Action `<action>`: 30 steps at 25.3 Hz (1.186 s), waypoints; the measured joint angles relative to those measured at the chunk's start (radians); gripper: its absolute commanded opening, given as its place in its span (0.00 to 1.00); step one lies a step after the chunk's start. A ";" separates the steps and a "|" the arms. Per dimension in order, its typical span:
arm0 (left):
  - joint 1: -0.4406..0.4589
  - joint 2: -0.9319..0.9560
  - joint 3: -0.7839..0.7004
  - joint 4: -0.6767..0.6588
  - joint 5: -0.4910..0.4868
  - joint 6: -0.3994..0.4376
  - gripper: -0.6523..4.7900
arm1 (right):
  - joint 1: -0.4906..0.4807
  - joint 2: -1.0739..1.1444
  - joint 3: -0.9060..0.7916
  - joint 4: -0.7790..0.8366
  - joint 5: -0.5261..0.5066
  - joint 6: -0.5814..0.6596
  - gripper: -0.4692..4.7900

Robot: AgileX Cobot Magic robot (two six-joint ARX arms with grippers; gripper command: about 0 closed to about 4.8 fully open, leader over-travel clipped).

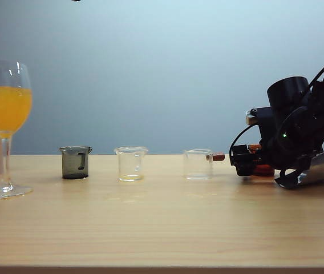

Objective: Pick up the fourth measuring cup from the left, pour the grenadine inside into the goblet, and finally put the measuring cup back in its original place.

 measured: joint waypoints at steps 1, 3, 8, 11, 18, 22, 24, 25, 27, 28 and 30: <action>0.000 0.000 0.000 -0.003 0.000 0.000 0.11 | 0.000 0.000 0.000 -0.001 -0.009 0.000 0.52; 0.000 0.000 0.000 -0.007 0.000 0.000 0.11 | 0.000 0.000 0.001 0.003 -0.017 -0.004 0.47; 0.000 0.000 0.000 -0.019 -0.002 0.004 0.11 | 0.000 0.000 0.000 0.002 -0.031 -0.004 0.46; 0.000 0.000 0.000 -0.019 -0.035 0.005 0.11 | 0.002 -0.003 -0.003 0.028 -0.042 -0.004 0.46; 0.026 -0.026 0.000 -0.029 -0.115 0.023 0.11 | 0.017 -0.154 -0.004 -0.043 -0.131 -0.004 0.46; 0.073 -0.063 0.000 -0.085 -0.138 0.022 0.11 | 0.042 -0.222 -0.005 -0.123 -0.188 -0.004 0.46; 0.130 -0.095 0.000 -0.114 -0.141 0.012 0.11 | 0.077 -0.273 -0.004 -0.137 -0.234 -0.004 0.46; 0.161 -0.109 0.000 -0.135 -0.138 -0.002 0.11 | 0.095 -0.289 -0.003 -0.142 -0.241 -0.004 0.47; 0.227 -0.135 0.000 -0.169 -0.115 -0.014 0.11 | 0.130 -0.317 0.016 -0.197 -0.245 -0.004 0.47; 0.258 -0.147 0.000 -0.184 -0.099 -0.017 0.11 | 0.147 -0.325 0.033 -0.232 -0.248 -0.004 0.47; 0.320 -0.170 0.000 -0.212 -0.058 -0.022 0.11 | 0.179 -0.334 0.087 -0.315 -0.278 -0.003 0.46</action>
